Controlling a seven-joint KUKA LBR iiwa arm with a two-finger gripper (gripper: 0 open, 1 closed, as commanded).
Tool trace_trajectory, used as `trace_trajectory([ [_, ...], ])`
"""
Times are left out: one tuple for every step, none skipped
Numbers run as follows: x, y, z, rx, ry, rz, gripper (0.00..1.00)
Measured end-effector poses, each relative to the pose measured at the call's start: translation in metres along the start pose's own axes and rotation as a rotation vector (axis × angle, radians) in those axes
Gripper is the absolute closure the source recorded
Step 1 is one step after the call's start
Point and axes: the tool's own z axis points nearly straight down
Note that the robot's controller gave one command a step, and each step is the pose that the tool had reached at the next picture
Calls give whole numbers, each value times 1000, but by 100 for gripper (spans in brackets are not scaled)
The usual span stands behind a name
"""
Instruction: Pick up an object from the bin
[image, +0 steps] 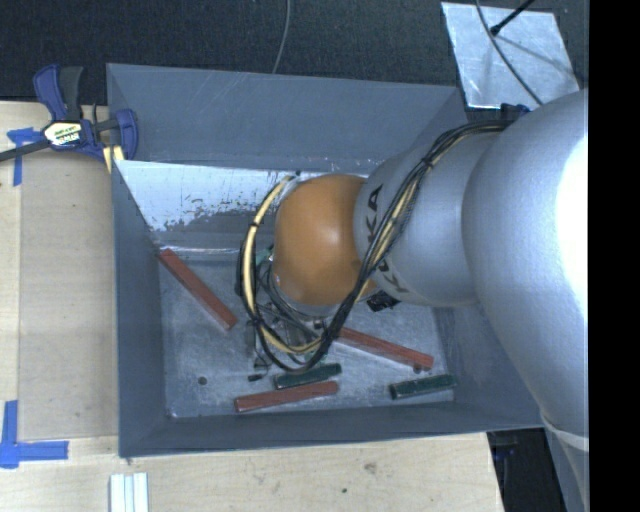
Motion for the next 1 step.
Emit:
trace_trajectory([
  [0,0,0,0,0,1,0],
])
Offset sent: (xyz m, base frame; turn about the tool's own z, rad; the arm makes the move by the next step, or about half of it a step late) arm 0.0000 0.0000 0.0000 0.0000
